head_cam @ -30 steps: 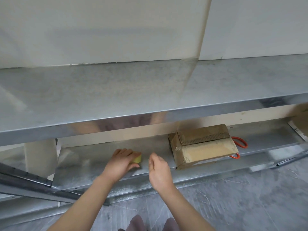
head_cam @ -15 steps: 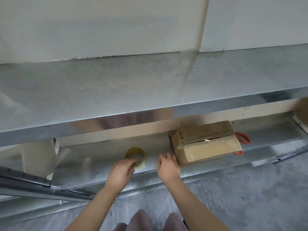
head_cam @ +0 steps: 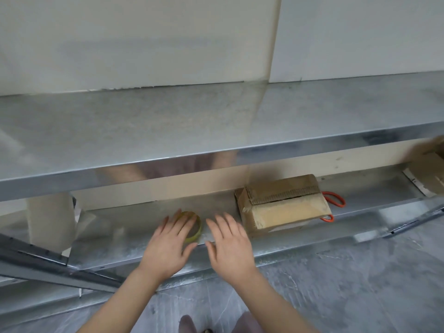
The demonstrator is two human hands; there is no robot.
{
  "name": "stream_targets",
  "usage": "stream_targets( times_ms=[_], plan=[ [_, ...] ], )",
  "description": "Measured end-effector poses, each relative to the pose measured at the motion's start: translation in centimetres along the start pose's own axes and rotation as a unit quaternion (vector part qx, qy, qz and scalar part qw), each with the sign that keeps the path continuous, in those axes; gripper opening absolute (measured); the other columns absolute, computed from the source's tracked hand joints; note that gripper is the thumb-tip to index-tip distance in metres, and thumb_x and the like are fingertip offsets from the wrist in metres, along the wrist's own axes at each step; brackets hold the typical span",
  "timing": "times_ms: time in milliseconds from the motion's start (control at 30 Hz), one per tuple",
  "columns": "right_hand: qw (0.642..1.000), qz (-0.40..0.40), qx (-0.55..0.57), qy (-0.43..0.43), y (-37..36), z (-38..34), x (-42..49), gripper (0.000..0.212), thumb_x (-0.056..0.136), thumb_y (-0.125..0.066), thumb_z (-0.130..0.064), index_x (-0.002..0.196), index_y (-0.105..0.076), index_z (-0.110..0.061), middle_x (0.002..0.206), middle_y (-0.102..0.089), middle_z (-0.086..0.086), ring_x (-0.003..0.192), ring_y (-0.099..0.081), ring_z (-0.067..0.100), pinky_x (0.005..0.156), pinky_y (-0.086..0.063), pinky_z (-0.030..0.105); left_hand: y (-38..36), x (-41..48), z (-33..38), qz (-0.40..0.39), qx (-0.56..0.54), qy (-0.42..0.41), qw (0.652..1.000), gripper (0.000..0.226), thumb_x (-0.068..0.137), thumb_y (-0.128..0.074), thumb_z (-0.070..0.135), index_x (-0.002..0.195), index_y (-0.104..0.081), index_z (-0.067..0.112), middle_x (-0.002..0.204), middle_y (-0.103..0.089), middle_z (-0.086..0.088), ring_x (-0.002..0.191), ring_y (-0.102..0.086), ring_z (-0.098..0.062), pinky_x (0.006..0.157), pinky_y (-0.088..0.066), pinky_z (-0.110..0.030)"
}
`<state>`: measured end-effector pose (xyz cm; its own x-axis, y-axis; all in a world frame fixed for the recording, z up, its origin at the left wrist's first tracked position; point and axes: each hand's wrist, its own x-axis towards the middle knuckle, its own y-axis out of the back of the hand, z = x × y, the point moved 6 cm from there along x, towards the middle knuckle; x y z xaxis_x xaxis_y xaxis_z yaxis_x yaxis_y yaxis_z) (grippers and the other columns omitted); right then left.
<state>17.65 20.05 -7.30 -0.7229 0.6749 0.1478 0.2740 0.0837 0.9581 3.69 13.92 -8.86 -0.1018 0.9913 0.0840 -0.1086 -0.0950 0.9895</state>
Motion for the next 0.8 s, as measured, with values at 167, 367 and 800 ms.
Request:
stream_targets(
  times_ms=[167, 367, 800],
  plan=[
    [0.998, 0.058, -0.037, 0.005, 5.6, 2.3, -2.0, 0.055, 0.095, -0.040, -0.047, 0.142, -0.049, -0.019, 0.147, -0.048, 0.005, 0.143, -0.034, 0.027, 0.114, -0.031, 0.050, 4.1, 0.8, 5.2, 0.036, -0.008, -0.007, 0.999, 0.061, 0.092, -0.035, 0.051, 0.138, -0.051, 0.014, 0.139, -0.054, -0.003, 0.132, -0.047, -0.023, 0.112, -0.020, -0.033],
    [0.996, 0.035, -0.069, -0.053, 9.8, 11.2, -3.8, 0.063, 0.091, -0.046, -0.057, 0.145, -0.046, -0.026, 0.150, -0.044, 0.004, 0.143, -0.035, 0.028, 0.115, -0.029, 0.052, 5.5, 3.6, 12.8, 0.042, -0.013, -0.002, 0.999, 0.061, 0.093, -0.035, 0.053, 0.146, -0.040, 0.023, 0.144, -0.049, 0.002, 0.128, -0.049, -0.021, 0.113, -0.031, -0.038],
    [0.998, -0.038, -0.004, -0.058, 10.4, 27.2, -2.7, 0.060, 0.096, -0.042, -0.051, 0.150, -0.034, -0.025, 0.153, -0.037, 0.001, 0.143, -0.029, 0.020, 0.115, -0.031, 0.038, 1.1, 7.9, 18.0, 0.063, -0.218, 0.228, 0.947, 0.064, 0.098, -0.045, 0.043, 0.153, -0.020, 0.020, 0.158, -0.023, -0.001, 0.144, -0.023, -0.016, 0.116, -0.019, -0.026]
  ],
)
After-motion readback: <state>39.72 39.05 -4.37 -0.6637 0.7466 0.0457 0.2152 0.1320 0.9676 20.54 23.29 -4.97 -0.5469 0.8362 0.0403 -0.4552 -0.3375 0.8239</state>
